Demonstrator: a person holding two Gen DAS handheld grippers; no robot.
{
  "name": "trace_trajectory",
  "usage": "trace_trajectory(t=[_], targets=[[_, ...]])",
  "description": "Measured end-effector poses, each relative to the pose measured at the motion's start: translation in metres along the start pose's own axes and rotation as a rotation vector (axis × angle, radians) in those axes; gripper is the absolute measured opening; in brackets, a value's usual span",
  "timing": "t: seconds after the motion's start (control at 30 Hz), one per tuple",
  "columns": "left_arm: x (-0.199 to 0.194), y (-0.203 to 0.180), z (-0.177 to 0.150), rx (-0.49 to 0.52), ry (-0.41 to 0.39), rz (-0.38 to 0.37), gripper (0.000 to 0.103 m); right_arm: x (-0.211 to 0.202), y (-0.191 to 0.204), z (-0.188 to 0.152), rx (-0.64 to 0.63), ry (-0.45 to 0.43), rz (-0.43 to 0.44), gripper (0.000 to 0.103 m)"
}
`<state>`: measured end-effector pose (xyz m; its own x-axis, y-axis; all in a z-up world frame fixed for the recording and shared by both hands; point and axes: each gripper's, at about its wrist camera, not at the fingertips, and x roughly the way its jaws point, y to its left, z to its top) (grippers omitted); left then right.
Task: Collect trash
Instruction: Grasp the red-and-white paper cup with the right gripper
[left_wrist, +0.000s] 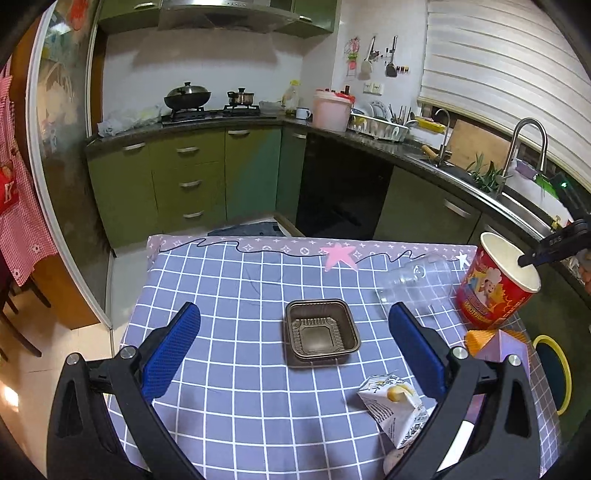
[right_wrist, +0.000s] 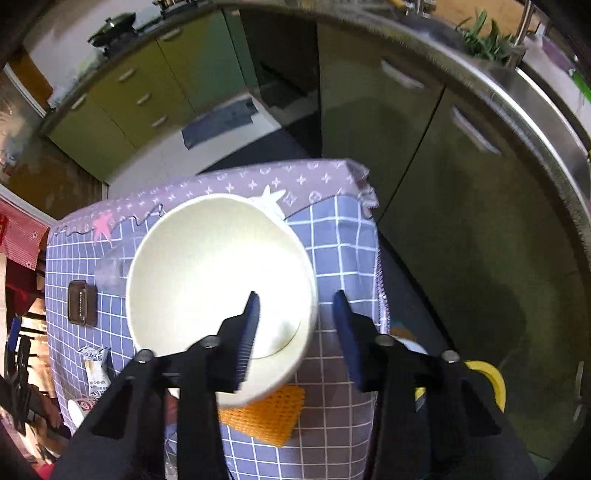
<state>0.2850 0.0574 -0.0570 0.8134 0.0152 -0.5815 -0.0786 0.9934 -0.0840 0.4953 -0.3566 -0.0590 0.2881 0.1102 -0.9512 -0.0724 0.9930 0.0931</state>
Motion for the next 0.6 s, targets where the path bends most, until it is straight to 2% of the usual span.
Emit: trace_trajectory(t=[0.1,0.17,0.23,0.43,0.6], targets=[[0.001,-0.002,0.000,0.007,-0.001,0.003,0.097,0.015,0.003,-0.001,0.007,0.039,-0.008,0.038],[-0.001,-0.003,0.000,0.007,-0.004,-0.005,0.097,0.027,0.004,0.000,0.015,0.061,0.000,0.028],[-0.001,-0.005,-0.001,0.011,-0.004,-0.010,0.097,0.033,0.005,-0.002,0.012,0.063,-0.019,0.007],[0.001,-0.008,-0.003,0.018,0.003,-0.021,0.097,0.010,-0.008,-0.005,0.049,0.013,0.033,0.006],[0.000,-0.006,-0.004,0.009,-0.006,-0.027,0.097,-0.057,-0.051,-0.031,0.113,-0.078,0.056,0.005]])
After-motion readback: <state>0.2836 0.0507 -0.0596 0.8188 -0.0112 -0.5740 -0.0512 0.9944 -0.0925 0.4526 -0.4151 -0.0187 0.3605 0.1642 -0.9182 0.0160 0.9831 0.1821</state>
